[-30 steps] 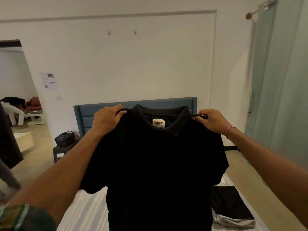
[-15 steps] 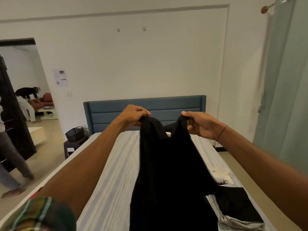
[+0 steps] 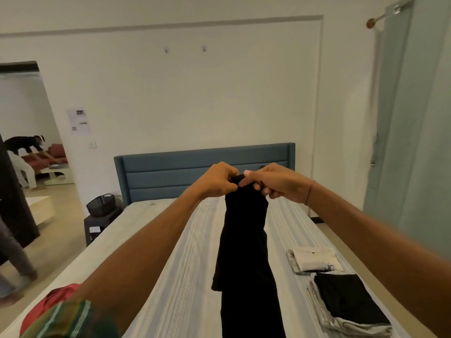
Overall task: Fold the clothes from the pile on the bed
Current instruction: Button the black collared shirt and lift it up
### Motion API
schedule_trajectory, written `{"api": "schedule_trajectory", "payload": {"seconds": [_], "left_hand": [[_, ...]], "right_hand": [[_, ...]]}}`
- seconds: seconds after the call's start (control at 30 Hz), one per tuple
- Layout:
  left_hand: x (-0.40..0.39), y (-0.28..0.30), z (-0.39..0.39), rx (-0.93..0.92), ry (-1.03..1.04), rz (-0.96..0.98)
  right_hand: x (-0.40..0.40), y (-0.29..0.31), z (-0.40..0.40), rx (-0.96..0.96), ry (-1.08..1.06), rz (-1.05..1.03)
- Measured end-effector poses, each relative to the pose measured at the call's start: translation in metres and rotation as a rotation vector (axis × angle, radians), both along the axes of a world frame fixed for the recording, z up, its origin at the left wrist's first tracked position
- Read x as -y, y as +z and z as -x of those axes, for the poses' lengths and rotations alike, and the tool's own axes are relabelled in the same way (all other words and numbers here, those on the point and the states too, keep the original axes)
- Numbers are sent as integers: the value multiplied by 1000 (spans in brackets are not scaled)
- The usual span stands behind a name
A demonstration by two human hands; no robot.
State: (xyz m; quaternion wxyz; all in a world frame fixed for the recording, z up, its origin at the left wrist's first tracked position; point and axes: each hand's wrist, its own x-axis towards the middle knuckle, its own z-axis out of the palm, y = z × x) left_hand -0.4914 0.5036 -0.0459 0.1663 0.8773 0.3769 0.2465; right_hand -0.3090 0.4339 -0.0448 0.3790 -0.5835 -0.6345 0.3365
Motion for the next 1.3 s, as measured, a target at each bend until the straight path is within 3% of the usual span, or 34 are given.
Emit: {"api": "schedule_trajectory", "payload": {"seconds": [0.07, 0.13, 0.23, 0.33, 0.4, 0.57, 0.77, 0.9, 1.1, 1.2, 1.3], "left_hand": [[-6, -2, 3, 54, 8, -5], [-10, -5, 6, 161, -12, 27], [-13, -8, 9, 349, -83, 56], [-12, -7, 11, 493, -178, 105], [-11, -4, 11, 547, -219, 143], [-8, -4, 11, 627, -245, 276], [5, -11, -9, 831, -116, 385], [9, -13, -17, 968, -65, 456], [0, -6, -10, 1102, 171, 479], [-7, -3, 7, 1069, 210, 374], [-25, -1, 40, 836, 270, 160]], "right_hand": [[1, 8, -12, 110, -71, -229], [-3, 17, -27, 88, -175, -416], [-10, 18, -46, 110, -185, -469], [-21, 3, -55, 372, -88, -451], [-24, -6, -46, 433, -20, -479], [-24, -7, -11, 248, 138, -675], [-32, -12, 16, 301, 83, -874], [-35, -20, 20, 100, 11, -840], [-31, -24, 6, 37, 41, -798], [-26, -25, 0, -24, 15, -734], [-24, -23, -20, -5, -73, -715]]}}
